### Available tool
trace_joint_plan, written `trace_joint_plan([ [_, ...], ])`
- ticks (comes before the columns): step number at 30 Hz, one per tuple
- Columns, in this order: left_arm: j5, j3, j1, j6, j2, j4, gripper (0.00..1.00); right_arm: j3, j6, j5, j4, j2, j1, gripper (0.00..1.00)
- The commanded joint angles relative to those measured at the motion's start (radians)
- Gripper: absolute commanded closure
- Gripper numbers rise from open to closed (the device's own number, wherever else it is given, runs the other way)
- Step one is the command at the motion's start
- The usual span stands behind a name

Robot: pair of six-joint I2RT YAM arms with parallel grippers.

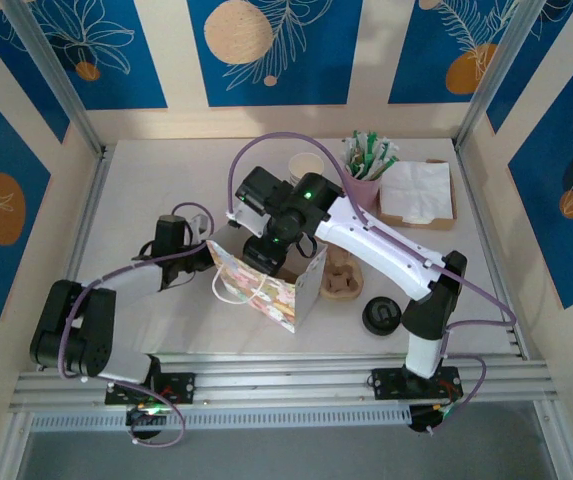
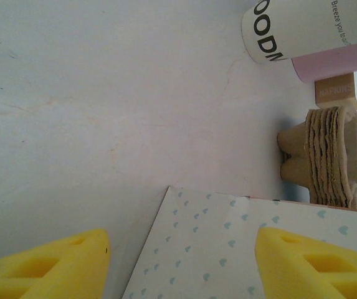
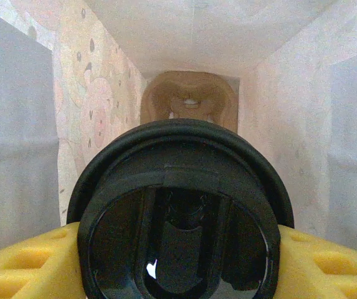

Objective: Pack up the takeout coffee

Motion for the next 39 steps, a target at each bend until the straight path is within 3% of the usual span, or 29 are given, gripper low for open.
trace_joint_plan([
  [1,-0.052,-0.015,-0.005,0.033,-0.035,-0.061,0.36,-0.015,0.0,-0.001,-0.001,0.015,0.004,0.42],
  [11,-0.094,0.007,-0.004,0.021,-0.007,-0.131,0.37,-0.04,-0.01,0.014,-0.009,0.059,0.004,0.43],
  [39,-0.072,-0.027,-0.004,-0.034,0.06,-0.072,0.38,-0.086,0.02,0.006,0.12,0.137,0.024,0.46],
])
